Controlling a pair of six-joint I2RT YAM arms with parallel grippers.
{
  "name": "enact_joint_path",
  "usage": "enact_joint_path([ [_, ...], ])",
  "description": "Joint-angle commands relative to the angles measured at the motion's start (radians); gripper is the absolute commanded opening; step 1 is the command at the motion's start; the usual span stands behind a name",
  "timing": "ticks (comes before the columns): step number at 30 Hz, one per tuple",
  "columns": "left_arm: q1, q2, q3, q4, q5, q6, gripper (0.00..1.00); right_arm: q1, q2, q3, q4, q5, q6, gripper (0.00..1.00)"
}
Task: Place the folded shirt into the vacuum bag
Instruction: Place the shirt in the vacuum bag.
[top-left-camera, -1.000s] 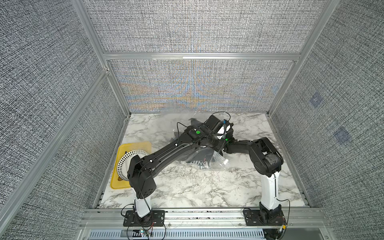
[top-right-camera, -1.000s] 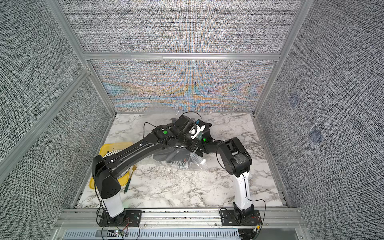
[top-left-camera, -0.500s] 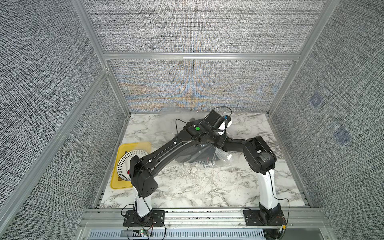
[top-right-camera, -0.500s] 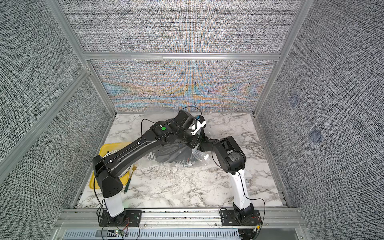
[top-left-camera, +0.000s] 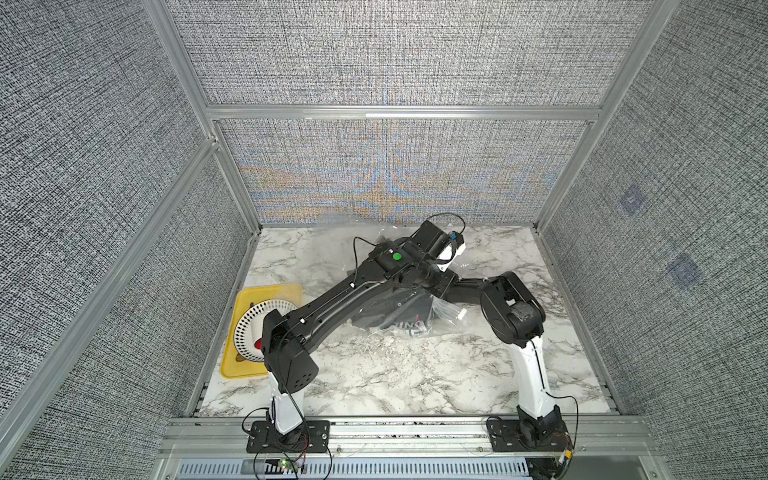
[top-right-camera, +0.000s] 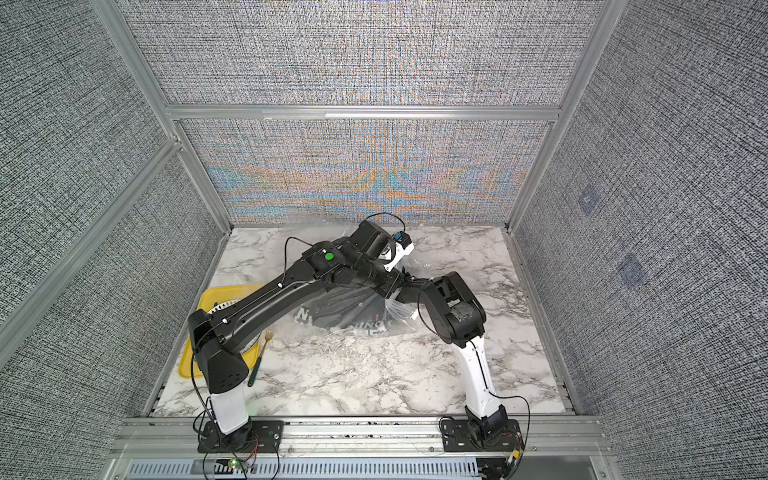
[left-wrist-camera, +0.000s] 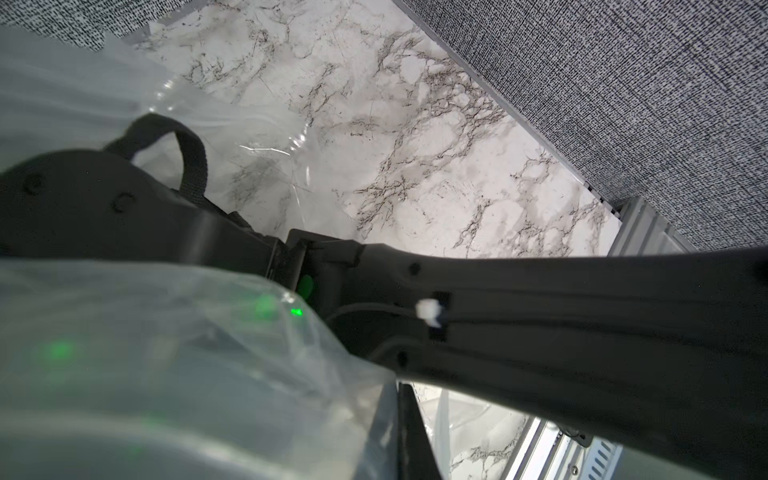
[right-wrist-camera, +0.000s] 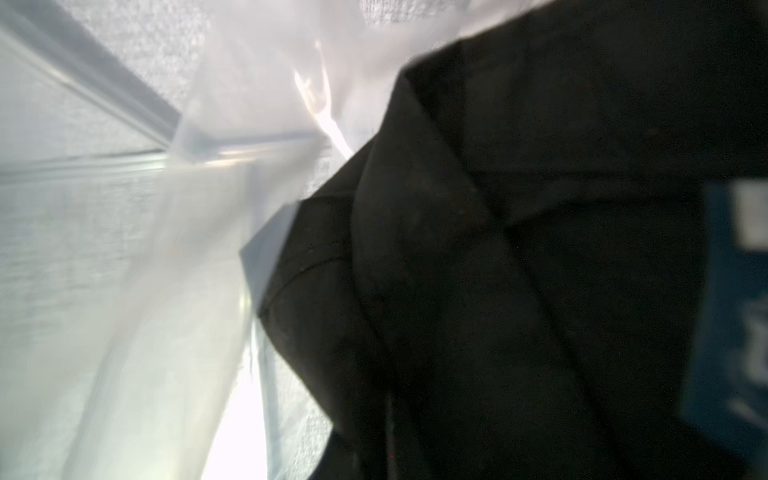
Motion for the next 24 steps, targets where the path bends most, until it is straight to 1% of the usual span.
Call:
enact_joint_path([
  [1,-0.003,-0.011,0.007,0.024,0.054,0.026,0.00,0.012,0.068,0.003,0.366,-0.082,0.117,0.00],
  [3,-0.001,-0.020,0.005,0.016,0.034,0.037,0.00,0.016,0.068,-0.014,0.392,-0.111,0.111,0.00],
  [4,0.000,-0.024,0.002,0.013,0.024,0.043,0.00,0.020,0.046,-0.035,0.366,-0.124,0.078,0.00],
  [8,0.003,-0.034,0.003,0.007,-0.014,0.060,0.00,0.021,-0.083,-0.126,0.092,-0.121,-0.140,0.00],
  [10,0.005,-0.040,0.006,0.001,-0.043,0.060,0.00,0.024,-0.131,-0.167,0.063,-0.118,-0.187,0.00],
  [12,0.006,-0.050,0.002,0.003,-0.073,0.068,0.00,0.023,-0.159,-0.187,0.048,-0.141,-0.209,0.00],
  [14,0.006,-0.059,0.000,0.001,-0.094,0.081,0.00,0.027,-0.177,-0.181,-0.023,-0.171,-0.246,0.00],
  [18,0.006,-0.060,-0.004,-0.001,-0.112,0.097,0.00,0.042,-0.207,-0.189,-0.103,-0.171,-0.297,0.00],
  [21,0.006,-0.056,0.000,0.002,-0.091,0.102,0.00,0.047,-0.192,-0.159,-0.131,-0.167,-0.299,0.00],
  [24,0.006,-0.048,0.009,0.010,-0.032,0.108,0.00,0.060,-0.158,-0.109,-0.176,-0.152,-0.304,0.00],
])
